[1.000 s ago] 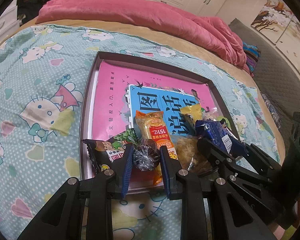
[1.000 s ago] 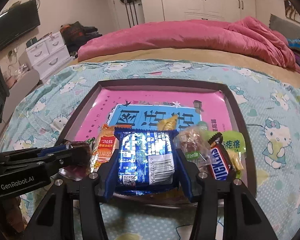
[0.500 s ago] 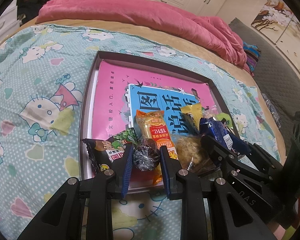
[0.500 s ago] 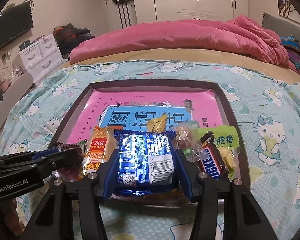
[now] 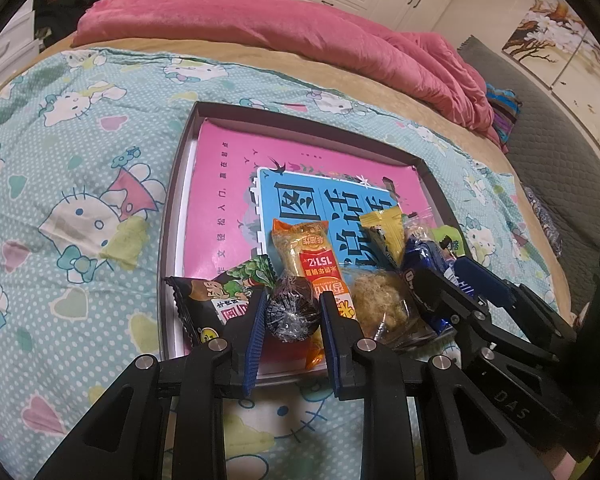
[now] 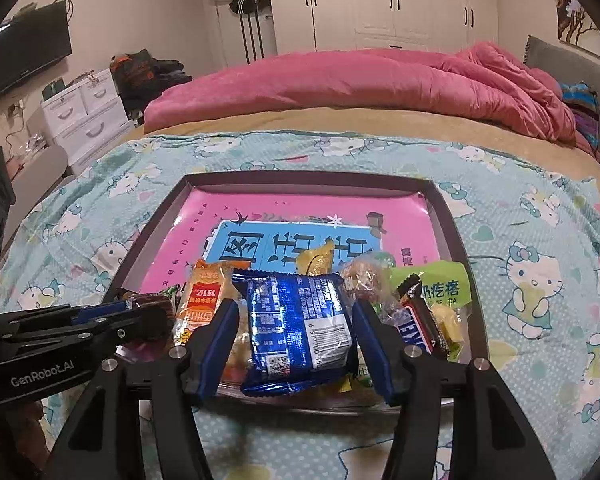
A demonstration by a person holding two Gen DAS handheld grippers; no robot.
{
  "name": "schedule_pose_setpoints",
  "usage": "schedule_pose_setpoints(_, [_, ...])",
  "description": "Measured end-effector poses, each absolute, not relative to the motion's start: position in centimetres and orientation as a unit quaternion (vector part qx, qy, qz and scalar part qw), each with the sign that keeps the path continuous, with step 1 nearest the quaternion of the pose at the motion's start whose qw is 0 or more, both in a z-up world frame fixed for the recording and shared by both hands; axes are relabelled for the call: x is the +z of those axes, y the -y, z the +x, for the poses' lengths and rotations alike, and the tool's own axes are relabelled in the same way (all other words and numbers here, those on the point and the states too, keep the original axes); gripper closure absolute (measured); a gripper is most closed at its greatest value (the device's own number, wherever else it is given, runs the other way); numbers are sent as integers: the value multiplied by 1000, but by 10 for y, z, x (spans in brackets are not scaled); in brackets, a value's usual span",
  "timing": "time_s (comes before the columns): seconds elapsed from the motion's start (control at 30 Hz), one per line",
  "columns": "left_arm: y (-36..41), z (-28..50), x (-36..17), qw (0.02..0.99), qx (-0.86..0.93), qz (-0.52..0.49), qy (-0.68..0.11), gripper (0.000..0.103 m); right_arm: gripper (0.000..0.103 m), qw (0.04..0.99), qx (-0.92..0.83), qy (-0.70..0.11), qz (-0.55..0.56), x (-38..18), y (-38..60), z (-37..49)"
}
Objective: Organize snacks
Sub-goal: 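Release the cake in the tray with the left tool while the right tool releases the biscuits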
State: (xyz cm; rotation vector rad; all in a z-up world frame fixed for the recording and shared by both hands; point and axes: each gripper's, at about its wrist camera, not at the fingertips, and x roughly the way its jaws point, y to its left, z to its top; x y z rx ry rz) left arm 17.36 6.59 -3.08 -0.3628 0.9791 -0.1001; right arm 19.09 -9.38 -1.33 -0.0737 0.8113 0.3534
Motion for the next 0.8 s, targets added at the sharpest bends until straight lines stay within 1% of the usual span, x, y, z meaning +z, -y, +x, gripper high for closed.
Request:
schedule_pose_setpoints(0.5, [-67, 170, -26, 869, -47, -173, -460, 76, 44, 903, 207, -375, -18, -2, 98, 167])
schedule_pose_setpoints(0.63, [-67, 169, -24, 871, -49, -172, -458, 75, 44, 898, 218, -381, -39, -9, 89, 164])
schedule_pose_setpoints(0.7, [-67, 168, -22, 872, -49, -171, -455, 74, 44, 896, 218, -386, -37, -11, 88, 165])
schedule_pose_setpoints(0.8, [-68, 168, -21, 872, -50, -174, -454, 67, 44, 894, 220, -389, -36, -12, 87, 169])
